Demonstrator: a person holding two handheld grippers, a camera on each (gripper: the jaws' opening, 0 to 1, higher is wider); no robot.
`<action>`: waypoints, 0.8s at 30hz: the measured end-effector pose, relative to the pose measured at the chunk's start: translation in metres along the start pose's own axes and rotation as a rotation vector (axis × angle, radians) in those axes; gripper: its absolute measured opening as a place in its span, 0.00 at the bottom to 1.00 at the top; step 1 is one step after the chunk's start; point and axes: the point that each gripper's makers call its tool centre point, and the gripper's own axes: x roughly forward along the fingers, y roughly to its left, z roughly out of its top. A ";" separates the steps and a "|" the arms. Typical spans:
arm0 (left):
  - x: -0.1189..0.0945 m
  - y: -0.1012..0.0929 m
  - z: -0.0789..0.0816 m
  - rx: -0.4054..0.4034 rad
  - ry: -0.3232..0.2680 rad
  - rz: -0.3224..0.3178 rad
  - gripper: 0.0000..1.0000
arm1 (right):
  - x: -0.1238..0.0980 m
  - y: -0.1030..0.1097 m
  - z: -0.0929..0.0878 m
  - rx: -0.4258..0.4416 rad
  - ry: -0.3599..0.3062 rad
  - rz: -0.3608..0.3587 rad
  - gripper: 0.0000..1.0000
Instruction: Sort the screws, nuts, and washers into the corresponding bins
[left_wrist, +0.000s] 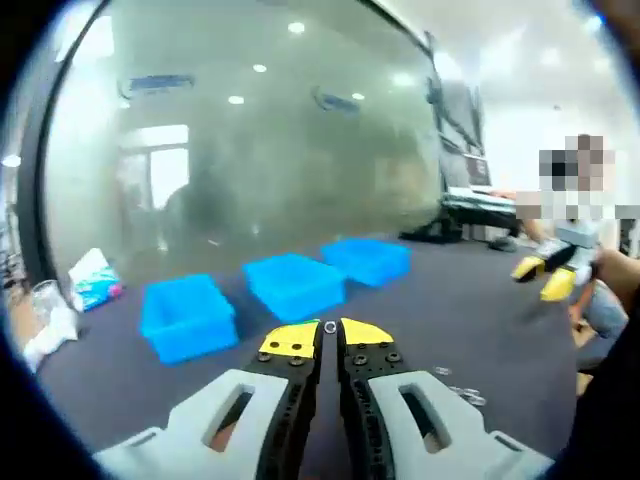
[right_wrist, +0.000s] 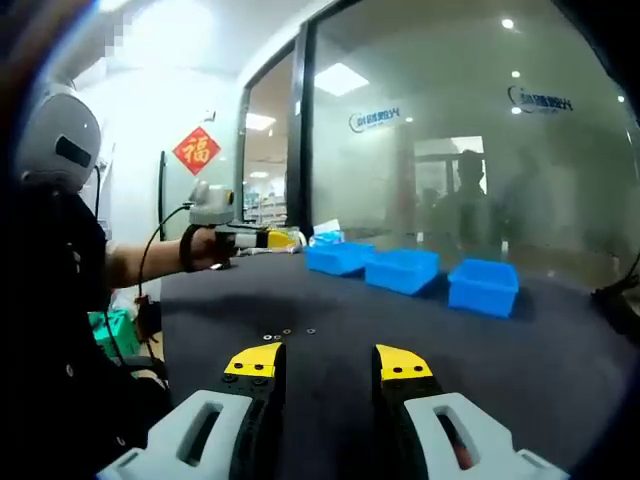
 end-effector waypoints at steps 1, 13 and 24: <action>0.005 0.009 0.002 0.009 -0.012 0.025 0.01 | 0.000 0.000 0.000 -0.002 0.001 -0.001 0.31; 0.075 0.135 0.008 -0.026 0.041 0.303 0.00 | 0.005 0.006 -0.003 0.005 0.015 0.011 0.31; 0.112 0.166 -0.005 -0.027 0.139 0.338 0.00 | 0.008 0.006 -0.001 -0.001 0.021 0.016 0.31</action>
